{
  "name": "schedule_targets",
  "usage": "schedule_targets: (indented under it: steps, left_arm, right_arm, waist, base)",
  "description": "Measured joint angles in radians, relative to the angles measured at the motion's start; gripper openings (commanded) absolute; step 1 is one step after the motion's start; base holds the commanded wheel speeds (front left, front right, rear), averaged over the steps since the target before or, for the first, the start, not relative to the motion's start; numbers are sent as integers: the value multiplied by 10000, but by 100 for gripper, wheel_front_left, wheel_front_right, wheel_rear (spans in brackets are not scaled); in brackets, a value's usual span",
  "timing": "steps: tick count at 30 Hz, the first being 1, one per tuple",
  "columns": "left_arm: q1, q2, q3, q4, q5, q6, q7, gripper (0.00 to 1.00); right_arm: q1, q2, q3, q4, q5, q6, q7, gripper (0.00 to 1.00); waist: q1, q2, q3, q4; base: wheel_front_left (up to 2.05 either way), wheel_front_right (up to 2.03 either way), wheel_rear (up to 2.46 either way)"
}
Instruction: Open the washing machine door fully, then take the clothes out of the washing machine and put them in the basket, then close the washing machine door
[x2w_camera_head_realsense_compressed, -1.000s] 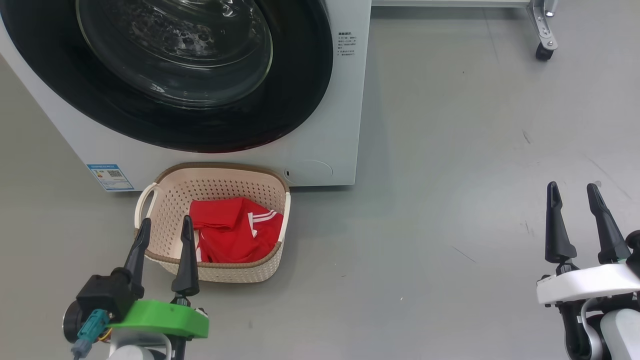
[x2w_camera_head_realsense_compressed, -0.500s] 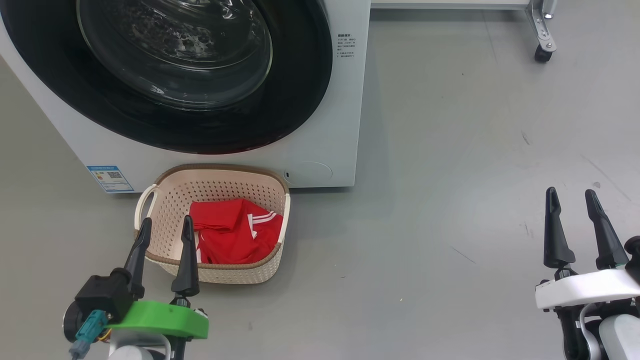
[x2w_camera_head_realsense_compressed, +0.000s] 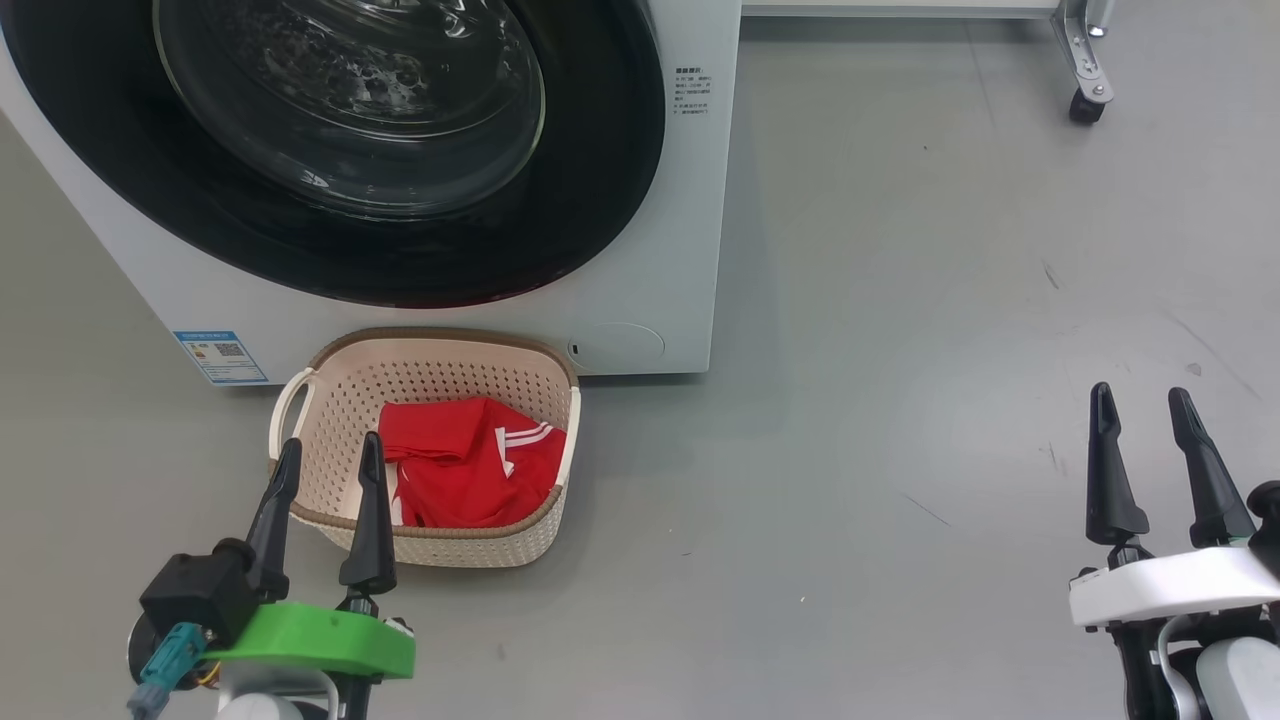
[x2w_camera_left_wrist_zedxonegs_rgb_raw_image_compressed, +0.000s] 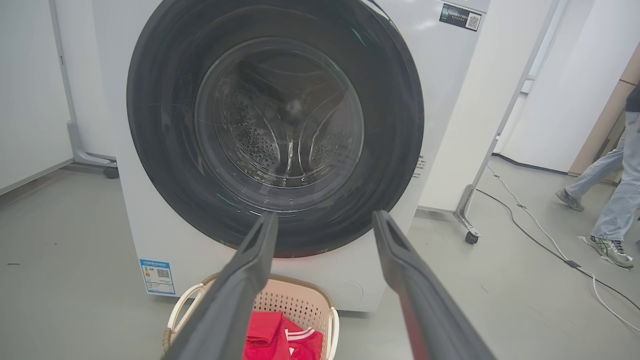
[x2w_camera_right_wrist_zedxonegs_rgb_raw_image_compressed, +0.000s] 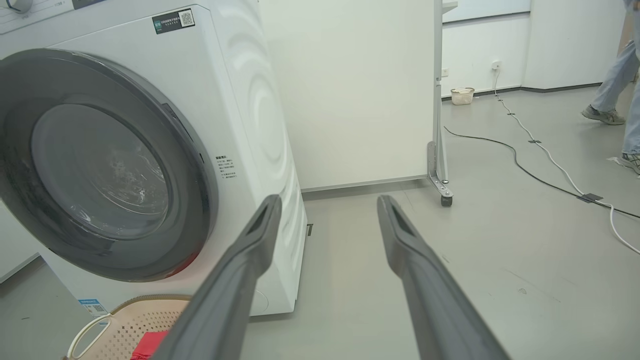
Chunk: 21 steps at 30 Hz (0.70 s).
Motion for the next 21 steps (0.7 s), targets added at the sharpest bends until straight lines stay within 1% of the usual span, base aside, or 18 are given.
schedule_targets:
  steps: [7, 13, 14, 21]
  left_arm:
    - [5, 0, -2, 2, -98, -2, -2, 100]
    - [5, -2, 10, -40, -184, -75, -2, 100]
    - [5, -2, 8, -48, -192, -77, 0, 0]
    - [309, -81, -58, 533, -217, -75, 46, 0]
  right_arm:
    - [20, 59, -77, 2, -73, 10, 0, 100]
    - [22, 105, -109, 4, -109, 94, 0, 100]
    - [22, 115, -113, 4, -146, 94, 0, 0]
    - [305, 545, 33, 581, -146, 92, 8, 0]
  waist:
    - [0, 0, 0, -16]
    - [0, 0, -12, -25]
    - [0, 0, -15, -26]
    - [0, 0, -20, -31]
  base:
    - [0, 0, 0]
    - [0, 0, 0]
    - [0, 0, 0]
    - [0, 0, 0]
